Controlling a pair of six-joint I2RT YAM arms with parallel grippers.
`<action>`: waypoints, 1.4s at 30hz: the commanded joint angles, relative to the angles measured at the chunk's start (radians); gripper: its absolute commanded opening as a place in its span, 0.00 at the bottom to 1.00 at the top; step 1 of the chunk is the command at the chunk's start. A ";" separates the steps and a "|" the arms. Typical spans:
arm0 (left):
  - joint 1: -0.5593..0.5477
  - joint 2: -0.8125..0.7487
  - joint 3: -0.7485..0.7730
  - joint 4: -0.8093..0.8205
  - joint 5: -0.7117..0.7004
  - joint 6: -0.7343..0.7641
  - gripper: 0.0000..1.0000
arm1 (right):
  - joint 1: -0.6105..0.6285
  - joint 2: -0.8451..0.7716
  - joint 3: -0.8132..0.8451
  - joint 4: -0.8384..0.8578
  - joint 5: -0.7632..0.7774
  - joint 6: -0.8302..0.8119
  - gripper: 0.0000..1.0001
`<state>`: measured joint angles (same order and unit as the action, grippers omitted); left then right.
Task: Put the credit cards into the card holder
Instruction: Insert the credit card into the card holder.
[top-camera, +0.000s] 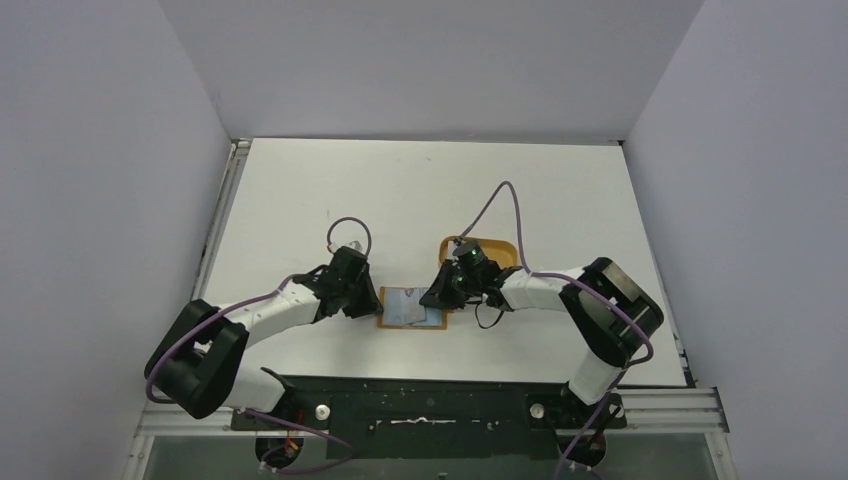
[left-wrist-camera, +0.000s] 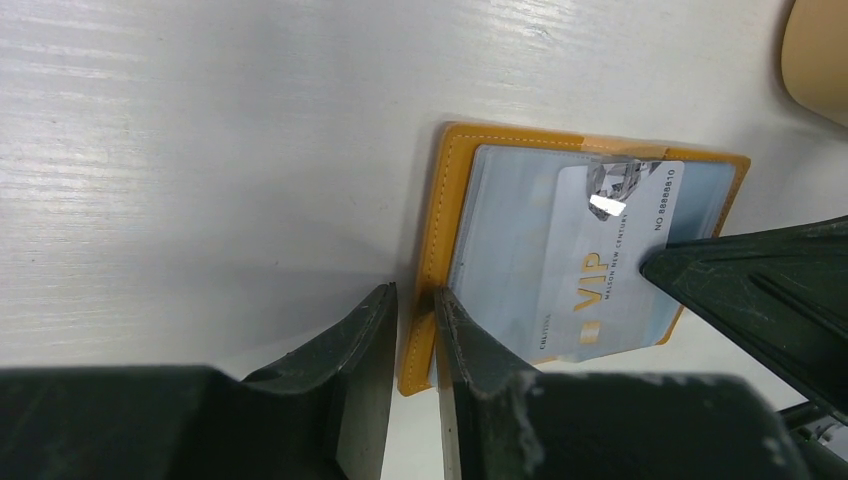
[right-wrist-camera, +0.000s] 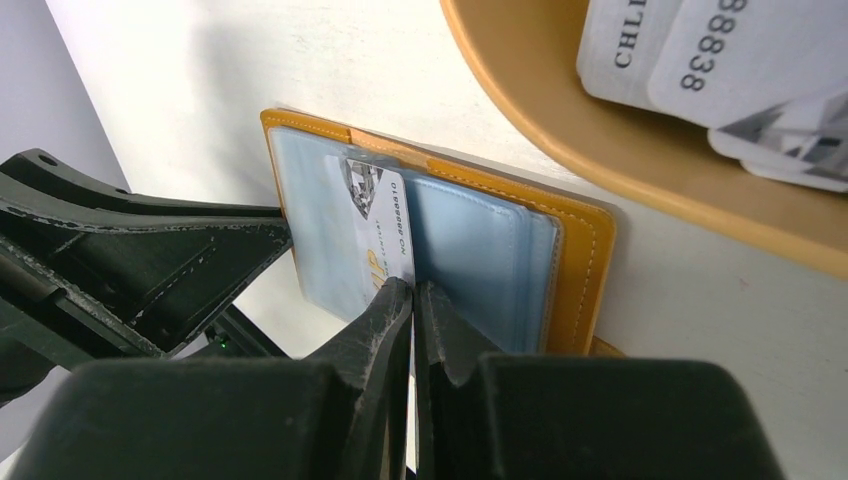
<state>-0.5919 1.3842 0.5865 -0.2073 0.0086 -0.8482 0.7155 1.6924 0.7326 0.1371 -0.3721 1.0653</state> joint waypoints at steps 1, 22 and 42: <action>0.002 0.001 -0.023 -0.015 0.016 0.005 0.19 | 0.013 -0.035 -0.010 0.005 0.069 0.001 0.00; -0.006 0.002 -0.047 0.033 0.051 -0.017 0.17 | 0.085 0.016 0.048 0.016 0.090 0.036 0.00; 0.003 -0.028 -0.048 0.000 0.040 -0.003 0.16 | 0.100 -0.013 0.080 -0.034 0.090 -0.001 0.26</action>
<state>-0.5919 1.3651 0.5537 -0.1699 0.0433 -0.8612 0.8059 1.7008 0.7731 0.1059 -0.2958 1.0847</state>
